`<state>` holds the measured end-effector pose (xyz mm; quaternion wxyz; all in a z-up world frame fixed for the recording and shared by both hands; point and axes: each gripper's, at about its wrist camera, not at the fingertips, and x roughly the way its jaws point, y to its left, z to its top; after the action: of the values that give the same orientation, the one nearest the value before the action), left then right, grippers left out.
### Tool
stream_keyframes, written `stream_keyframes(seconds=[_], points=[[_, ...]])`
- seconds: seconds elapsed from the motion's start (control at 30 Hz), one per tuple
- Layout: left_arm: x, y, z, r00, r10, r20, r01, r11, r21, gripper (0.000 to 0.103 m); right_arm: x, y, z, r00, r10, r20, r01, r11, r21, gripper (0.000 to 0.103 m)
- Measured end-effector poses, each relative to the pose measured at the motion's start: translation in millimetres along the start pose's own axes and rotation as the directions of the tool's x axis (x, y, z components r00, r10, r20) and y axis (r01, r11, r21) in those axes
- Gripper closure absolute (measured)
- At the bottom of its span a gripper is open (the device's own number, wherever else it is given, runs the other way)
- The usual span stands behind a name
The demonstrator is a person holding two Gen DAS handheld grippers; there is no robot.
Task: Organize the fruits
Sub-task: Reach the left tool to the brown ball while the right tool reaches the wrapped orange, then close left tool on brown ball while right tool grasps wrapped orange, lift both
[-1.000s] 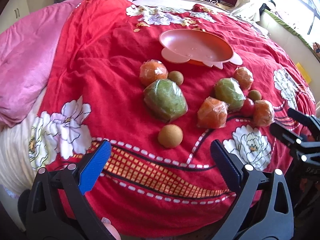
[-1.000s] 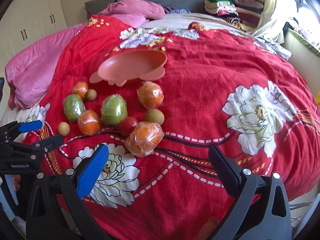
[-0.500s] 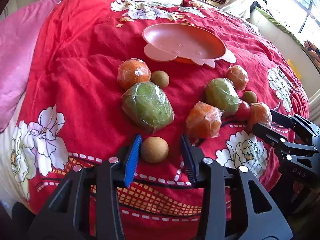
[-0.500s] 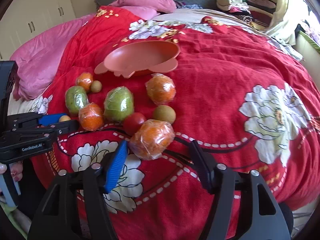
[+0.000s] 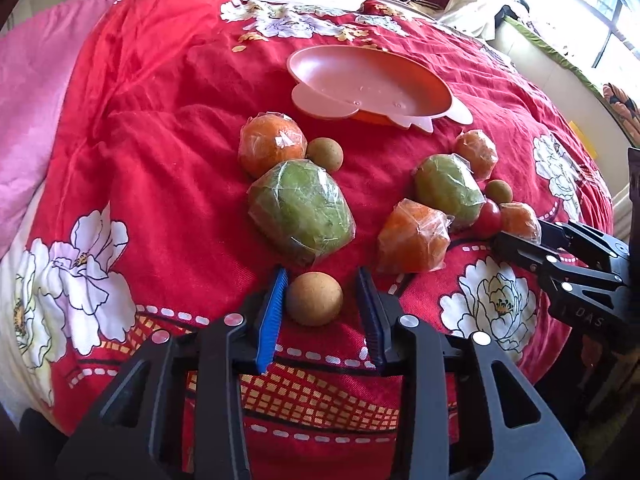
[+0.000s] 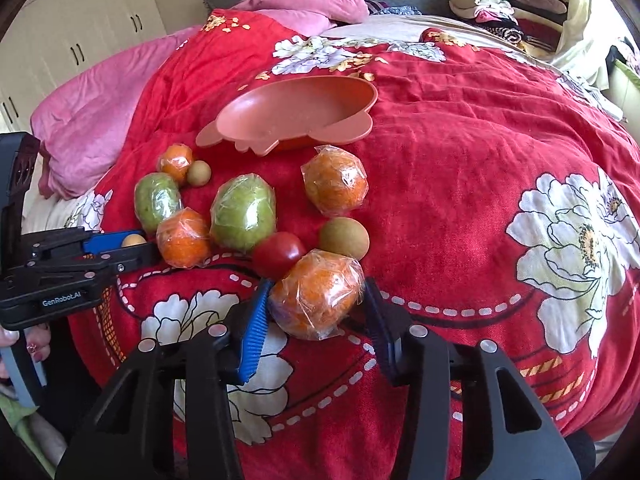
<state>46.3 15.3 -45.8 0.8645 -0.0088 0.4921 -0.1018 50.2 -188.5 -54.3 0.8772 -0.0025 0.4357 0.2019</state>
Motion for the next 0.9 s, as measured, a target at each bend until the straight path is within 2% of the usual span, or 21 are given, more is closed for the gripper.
stream_keyframes(seconds=[0.2, 0.3, 0.33, 0.67, 0.9], points=[[-2.0, -1.4, -3.4, 1.000, 0.011, 0.003, -0.011, 1.000, 0.010, 0.075, -4.9, -4.7, -3.4, 1.000, 0.022, 0.014, -0.022, 0.999, 0.026, 0.061], [-1.2, -4.1, -4.0, 0.999, 0.034, 0.005, -0.034, 0.999, 0.026, 0.083, -9.2, -7.7, -3.7, 0.999, 0.037, 0.026, -0.038, 0.998, 0.045, 0.061], [-2.2, -3.9, -3.9, 0.999, 0.033, 0.007, -0.033, 0.999, 0.027, 0.083, -10.8, -8.4, -4.2, 0.999, 0.041, 0.029, -0.042, 0.998, 0.050, 0.061], [-26.9, -6.6, 9.7, 0.999, -0.017, 0.050, 0.016, 1.000, 0.019, 0.084, -33.0, -8.6, 3.7, 0.994, 0.065, 0.083, -0.070, 0.996, 0.061, 0.062], [-31.4, -9.4, 37.7, 0.997, -0.041, 0.062, 0.040, 0.999, 0.021, 0.084, -38.7, -11.4, 25.4, 0.992, 0.062, 0.111, -0.067, 0.997, 0.041, 0.062]])
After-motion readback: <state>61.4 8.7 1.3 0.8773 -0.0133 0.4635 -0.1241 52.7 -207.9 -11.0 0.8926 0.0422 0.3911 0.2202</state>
